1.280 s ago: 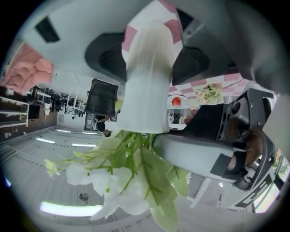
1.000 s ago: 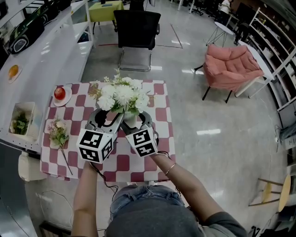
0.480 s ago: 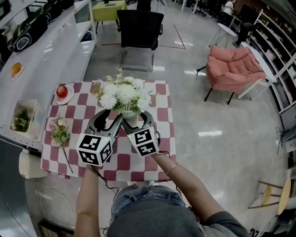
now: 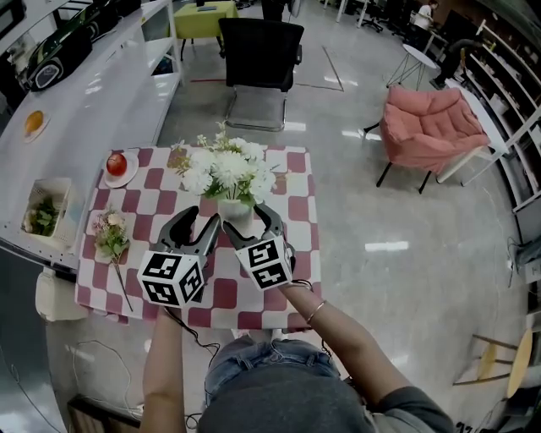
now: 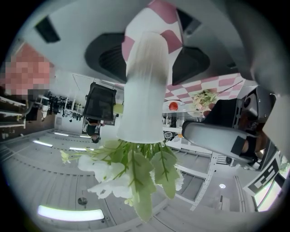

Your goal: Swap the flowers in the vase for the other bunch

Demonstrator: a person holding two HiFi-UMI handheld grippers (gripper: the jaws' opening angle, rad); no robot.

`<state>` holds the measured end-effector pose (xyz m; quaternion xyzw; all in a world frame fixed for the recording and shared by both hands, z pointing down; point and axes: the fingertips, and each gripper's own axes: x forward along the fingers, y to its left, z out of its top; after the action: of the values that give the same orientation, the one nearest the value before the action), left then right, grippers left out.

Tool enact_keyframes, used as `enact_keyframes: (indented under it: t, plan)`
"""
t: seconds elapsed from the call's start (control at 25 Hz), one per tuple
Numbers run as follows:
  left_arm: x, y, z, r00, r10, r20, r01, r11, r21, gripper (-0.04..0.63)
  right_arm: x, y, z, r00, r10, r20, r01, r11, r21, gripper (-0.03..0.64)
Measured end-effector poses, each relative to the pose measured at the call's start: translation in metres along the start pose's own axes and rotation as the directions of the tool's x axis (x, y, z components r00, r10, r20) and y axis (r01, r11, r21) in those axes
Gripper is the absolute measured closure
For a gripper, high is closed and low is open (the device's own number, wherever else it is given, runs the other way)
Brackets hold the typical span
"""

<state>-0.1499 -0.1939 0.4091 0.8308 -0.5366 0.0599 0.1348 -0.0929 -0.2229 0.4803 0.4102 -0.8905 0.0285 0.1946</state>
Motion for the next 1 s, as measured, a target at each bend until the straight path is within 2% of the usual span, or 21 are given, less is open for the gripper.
enact_keyframes:
  t: [0.24,0.6,0.8,1.0]
  plan:
    - [-0.007,-0.002,-0.015,1.000,0.024,-0.017,-0.025,0.999,-0.027,0.390,-0.009,0.009,-0.004,1.000,0.031,-0.002,-0.031,1.000,-0.002,0.295]
    - [-0.016,-0.011,-0.038,0.996,0.078,-0.038,-0.080,0.995,-0.061,0.439,-0.039,0.008,-0.013,0.997,0.068,0.026,-0.070,0.995,0.070,0.314]
    - [-0.020,-0.023,-0.045,0.994,0.104,-0.041,-0.107,0.992,-0.066,0.451,-0.064,-0.002,-0.015,0.997,0.068,0.043,-0.073,0.989,0.128,0.372]
    - [-0.028,-0.032,-0.055,0.986,0.165,-0.038,-0.168,0.980,-0.104,0.504,-0.088,-0.012,-0.023,0.997,0.062,0.046,-0.068,0.985,0.158,0.487]
